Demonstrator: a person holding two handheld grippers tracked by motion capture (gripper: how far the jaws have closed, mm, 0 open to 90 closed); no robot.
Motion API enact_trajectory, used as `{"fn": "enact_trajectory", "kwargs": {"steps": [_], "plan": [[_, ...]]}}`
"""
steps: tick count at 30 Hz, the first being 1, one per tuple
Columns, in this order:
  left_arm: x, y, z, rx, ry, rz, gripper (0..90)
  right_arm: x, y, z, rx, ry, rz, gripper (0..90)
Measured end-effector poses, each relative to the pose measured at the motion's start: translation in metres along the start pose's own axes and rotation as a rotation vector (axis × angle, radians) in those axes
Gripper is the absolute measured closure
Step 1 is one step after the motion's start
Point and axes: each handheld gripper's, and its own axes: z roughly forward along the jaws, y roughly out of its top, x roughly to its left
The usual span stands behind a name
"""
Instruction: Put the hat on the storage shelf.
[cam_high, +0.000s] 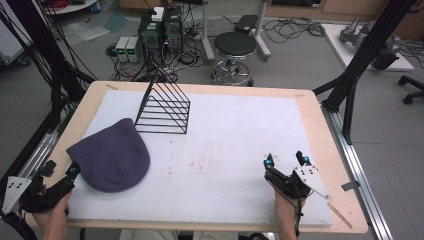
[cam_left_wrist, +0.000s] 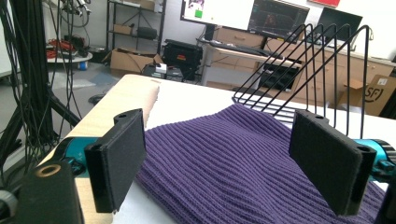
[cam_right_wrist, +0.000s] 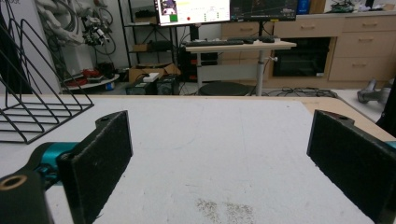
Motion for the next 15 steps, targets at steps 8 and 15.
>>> {"fn": "enact_trajectory", "kwargs": {"steps": [8, 15], "plan": [[0.0007, 0.0001, 0.0005, -0.001, 0.002, -0.002, 19.0, -0.0008, 0.0001, -0.0005, -0.004, 0.000, 0.001, 5.9], [0.0025, 0.0010, 0.0000, -0.004, 0.001, -0.003, 19.0, -0.0007, -0.0001, -0.0011, -0.003, 0.001, 0.009, 5.9]]}}
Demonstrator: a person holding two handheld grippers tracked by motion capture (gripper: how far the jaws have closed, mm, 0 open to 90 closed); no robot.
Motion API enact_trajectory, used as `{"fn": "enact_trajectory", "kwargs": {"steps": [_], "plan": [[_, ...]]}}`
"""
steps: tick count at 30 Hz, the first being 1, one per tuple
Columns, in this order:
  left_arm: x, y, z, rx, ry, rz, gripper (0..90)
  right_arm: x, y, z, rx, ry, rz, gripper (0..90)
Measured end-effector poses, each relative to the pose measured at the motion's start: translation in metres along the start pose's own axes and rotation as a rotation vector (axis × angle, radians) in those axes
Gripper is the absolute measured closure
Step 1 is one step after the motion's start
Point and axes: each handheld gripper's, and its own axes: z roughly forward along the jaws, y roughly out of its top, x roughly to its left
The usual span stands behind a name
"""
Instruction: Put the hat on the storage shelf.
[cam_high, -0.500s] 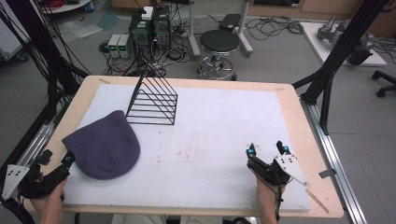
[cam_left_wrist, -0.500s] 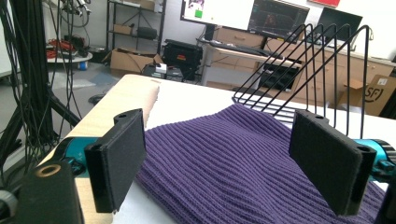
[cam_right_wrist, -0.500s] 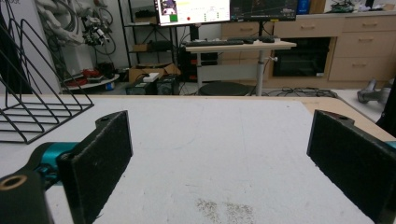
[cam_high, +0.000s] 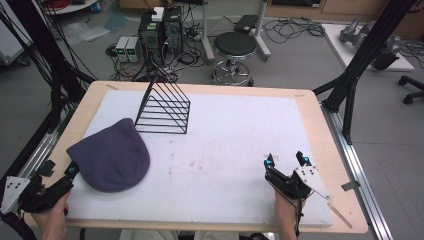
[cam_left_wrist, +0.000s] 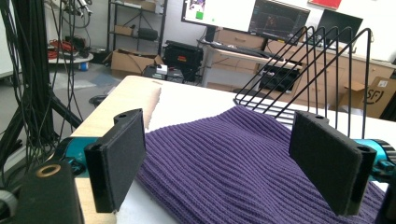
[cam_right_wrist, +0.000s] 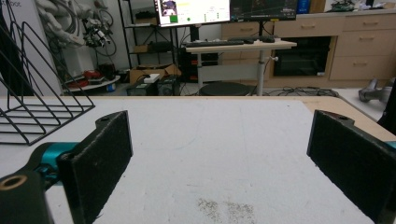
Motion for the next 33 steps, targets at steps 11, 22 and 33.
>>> {"fn": "enact_trajectory", "kwargs": {"steps": [11, 22, 33], "plan": [[0.001, 0.004, 0.001, -0.003, -0.034, -0.009, 19.3, -0.001, 0.000, 0.000, 0.002, 0.003, 0.007, 5.9], [-0.007, 0.014, 0.009, 0.051, -0.147, 0.073, 19.8, 0.000, -0.001, 0.001, 0.016, 0.029, 0.010, 5.9], [-0.020, 0.023, 0.021, 0.166, -0.257, 0.159, 21.5, -0.004, -0.003, -0.001, 0.030, 0.052, 0.007, 5.9]]}}
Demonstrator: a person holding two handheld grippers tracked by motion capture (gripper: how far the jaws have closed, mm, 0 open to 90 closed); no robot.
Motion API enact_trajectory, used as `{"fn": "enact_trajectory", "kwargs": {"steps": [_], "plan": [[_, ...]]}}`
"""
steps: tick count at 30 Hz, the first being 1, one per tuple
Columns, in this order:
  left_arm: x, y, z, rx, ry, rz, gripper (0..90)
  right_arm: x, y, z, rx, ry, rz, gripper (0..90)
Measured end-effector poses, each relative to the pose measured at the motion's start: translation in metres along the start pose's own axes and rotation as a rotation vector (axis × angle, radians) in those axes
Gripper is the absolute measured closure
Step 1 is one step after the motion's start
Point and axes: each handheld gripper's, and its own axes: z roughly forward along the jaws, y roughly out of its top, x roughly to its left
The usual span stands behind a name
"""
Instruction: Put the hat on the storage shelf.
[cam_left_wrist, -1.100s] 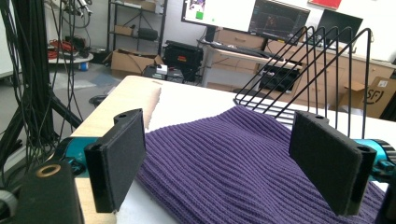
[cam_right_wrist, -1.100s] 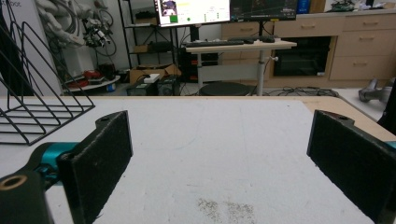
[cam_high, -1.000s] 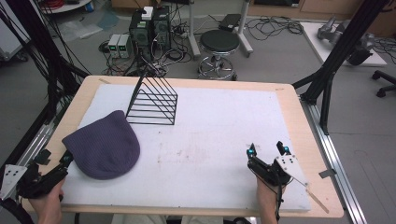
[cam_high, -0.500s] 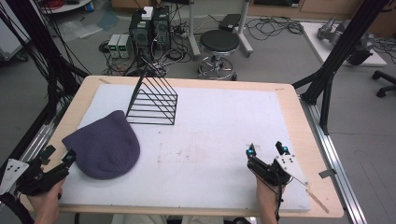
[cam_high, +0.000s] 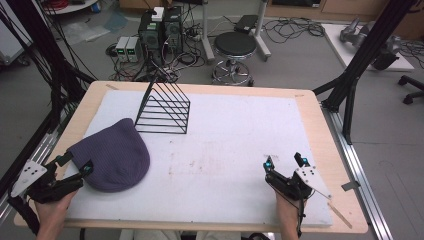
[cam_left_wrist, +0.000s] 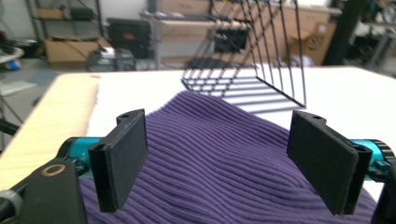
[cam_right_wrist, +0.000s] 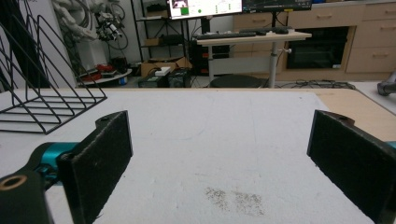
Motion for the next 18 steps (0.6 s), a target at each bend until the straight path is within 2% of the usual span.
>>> {"fn": "enact_trajectory", "kwargs": {"steps": [1, 2, 4, 5, 8, 12, 18], "plan": [[0.0000, 0.0000, 0.0000, 0.000, 0.000, 0.000, 22.1, 0.0000, -0.0001, 0.0002, 0.000, 0.001, -0.002, 5.9], [-0.0014, 0.0014, 0.0009, 0.017, -0.018, 0.024, 22.3, 0.0004, -0.0002, 0.0000, 0.005, 0.004, 0.000, 5.9], [-0.0020, 0.0020, 0.0012, 0.027, -0.025, 0.036, 22.6, 0.0008, -0.0002, 0.0000, 0.009, 0.006, 0.000, 5.9], [-0.0029, 0.0029, 0.0022, 0.042, -0.048, 0.044, 22.6, 0.0010, -0.0003, 0.0007, 0.007, 0.007, -0.006, 5.9], [-0.0032, 0.0036, 0.0030, 0.059, -0.070, 0.048, 23.0, 0.0014, -0.0003, 0.0007, 0.007, 0.012, -0.008, 5.9], [-0.0015, 0.0027, 0.0060, 0.126, -0.144, 0.047, 26.1, 0.0013, -0.0003, 0.0010, 0.007, 0.013, -0.009, 5.9], [-0.0015, 0.0010, 0.0085, 0.179, -0.193, 0.050, 25.1, 0.0011, -0.0004, 0.0014, 0.013, 0.016, -0.007, 5.9]]}}
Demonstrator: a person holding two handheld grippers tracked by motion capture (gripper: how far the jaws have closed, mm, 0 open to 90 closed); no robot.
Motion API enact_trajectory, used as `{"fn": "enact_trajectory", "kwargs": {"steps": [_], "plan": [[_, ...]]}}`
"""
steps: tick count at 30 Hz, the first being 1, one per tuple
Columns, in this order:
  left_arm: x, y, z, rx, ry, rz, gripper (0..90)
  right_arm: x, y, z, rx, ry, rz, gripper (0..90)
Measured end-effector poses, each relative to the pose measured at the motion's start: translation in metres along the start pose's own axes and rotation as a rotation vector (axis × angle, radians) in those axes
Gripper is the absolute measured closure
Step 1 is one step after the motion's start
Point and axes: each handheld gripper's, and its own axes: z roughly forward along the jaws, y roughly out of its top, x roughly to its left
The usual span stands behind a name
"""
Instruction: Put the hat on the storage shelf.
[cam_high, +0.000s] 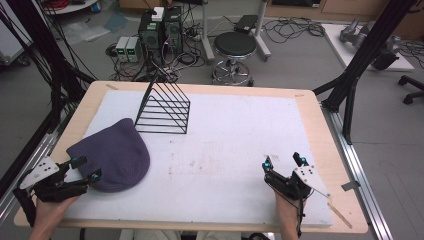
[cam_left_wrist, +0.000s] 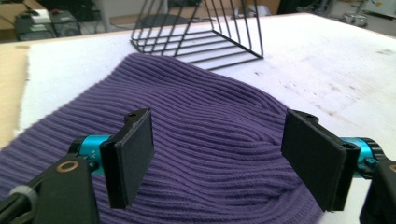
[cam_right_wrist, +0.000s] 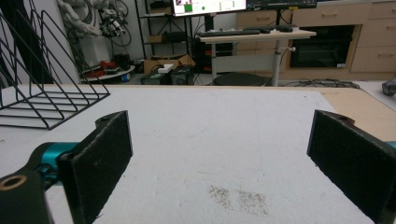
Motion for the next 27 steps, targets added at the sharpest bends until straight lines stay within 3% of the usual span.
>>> {"fn": "enact_trajectory", "kwargs": {"steps": [3, 8, 11, 13, 15, 22, 27], "plan": [[-0.003, 0.001, 0.002, 0.020, -0.015, 0.017, 24.7, 0.000, 0.000, 0.000, -0.002, -0.001, -0.001, 5.9], [-0.007, 0.001, 0.009, 0.120, -0.046, 0.064, 24.2, 0.000, 0.000, 0.000, 0.001, -0.001, -0.002, 5.9], [-0.008, 0.000, 0.011, 0.150, -0.070, 0.075, 23.8, 0.000, 0.000, 0.000, 0.001, -0.001, -0.003, 5.9], [-0.009, 0.000, 0.012, 0.159, -0.083, 0.080, 23.5, 0.000, 0.000, 0.000, 0.001, -0.001, -0.003, 5.9], [-0.011, -0.001, 0.014, 0.177, -0.121, 0.089, 23.4, 0.000, 0.000, 0.000, 0.002, 0.001, -0.001, 5.9], [-0.011, -0.003, 0.015, 0.214, -0.172, 0.091, 23.3, 0.000, 0.000, 0.000, 0.008, 0.001, -0.005, 5.9], [-0.012, -0.006, 0.018, 0.245, -0.179, 0.105, 23.1, 0.000, 0.000, 0.000, 0.011, 0.001, -0.002, 5.9]]}}
